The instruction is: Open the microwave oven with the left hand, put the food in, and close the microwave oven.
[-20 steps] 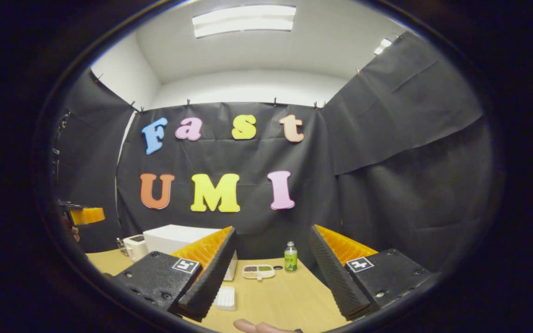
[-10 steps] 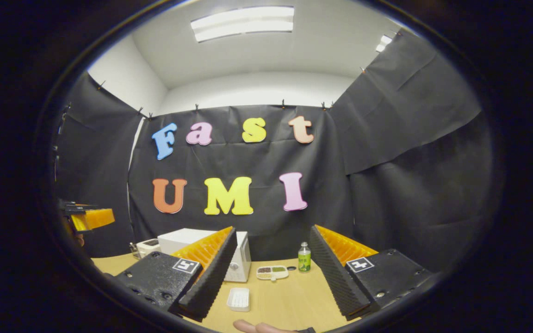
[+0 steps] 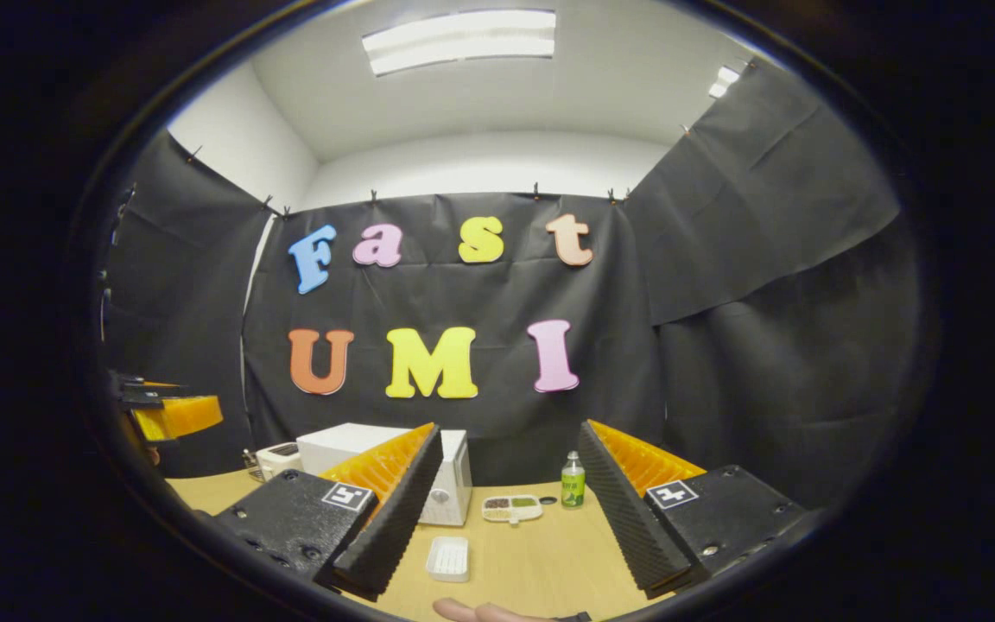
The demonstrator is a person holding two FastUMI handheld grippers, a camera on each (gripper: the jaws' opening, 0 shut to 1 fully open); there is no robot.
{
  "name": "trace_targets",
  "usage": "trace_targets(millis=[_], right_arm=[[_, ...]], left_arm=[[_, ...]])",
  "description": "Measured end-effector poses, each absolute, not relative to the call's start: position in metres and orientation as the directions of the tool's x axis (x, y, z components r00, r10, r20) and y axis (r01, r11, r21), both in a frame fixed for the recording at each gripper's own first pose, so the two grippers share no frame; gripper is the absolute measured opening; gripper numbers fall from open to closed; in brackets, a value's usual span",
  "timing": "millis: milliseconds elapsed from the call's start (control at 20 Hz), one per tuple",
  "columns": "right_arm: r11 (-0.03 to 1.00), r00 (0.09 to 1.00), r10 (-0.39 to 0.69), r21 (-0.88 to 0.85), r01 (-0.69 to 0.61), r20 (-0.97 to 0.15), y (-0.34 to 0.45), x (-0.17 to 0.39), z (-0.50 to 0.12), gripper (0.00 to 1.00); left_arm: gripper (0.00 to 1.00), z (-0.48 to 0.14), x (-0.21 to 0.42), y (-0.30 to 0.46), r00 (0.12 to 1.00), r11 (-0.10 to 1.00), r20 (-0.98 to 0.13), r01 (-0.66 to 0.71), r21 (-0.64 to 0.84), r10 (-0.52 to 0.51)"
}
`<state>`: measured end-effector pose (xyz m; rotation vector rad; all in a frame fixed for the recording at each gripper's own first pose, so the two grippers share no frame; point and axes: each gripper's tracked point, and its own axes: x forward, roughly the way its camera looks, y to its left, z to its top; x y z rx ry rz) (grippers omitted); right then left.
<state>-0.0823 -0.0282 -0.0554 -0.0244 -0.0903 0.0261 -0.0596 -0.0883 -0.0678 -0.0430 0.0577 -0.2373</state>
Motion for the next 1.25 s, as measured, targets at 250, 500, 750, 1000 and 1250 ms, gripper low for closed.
trace_targets(millis=[250,500,750,1000,1250], right_arm=[[0.999,0.997,0.024,-0.027,-0.022,0.070,-0.025,-0.079,-0.063,0.91],[1.000,0.998,0.017,-0.019,-0.016,0.065,-0.026,-0.078,-0.066,0.90],[1.000,0.998,0.027,-0.013,-0.026,0.059,-0.022,-0.077,-0.072,0.91],[0.999,0.997,0.037,0.001,-0.037,0.072,-0.014,-0.079,-0.069,0.91],[0.999,0.995,0.052,-0.005,-0.052,0.080,-0.006,-0.082,-0.070,0.91]], left_arm=[[0.95,-0.073,-0.059,-0.077,0.982,0.983,-0.055,0.183,0.009,-0.182],[0.95,-0.077,-0.061,-0.078,0.978,0.980,-0.059,0.200,0.009,-0.199],[0.95,-0.088,-0.062,-0.070,0.981,0.984,-0.082,0.178,0.000,-0.177],[0.96,-0.093,-0.064,-0.054,0.984,0.988,-0.096,0.148,-0.039,-0.152],[0.96,-0.092,-0.064,-0.046,0.987,0.991,-0.093,0.128,-0.046,-0.132]])
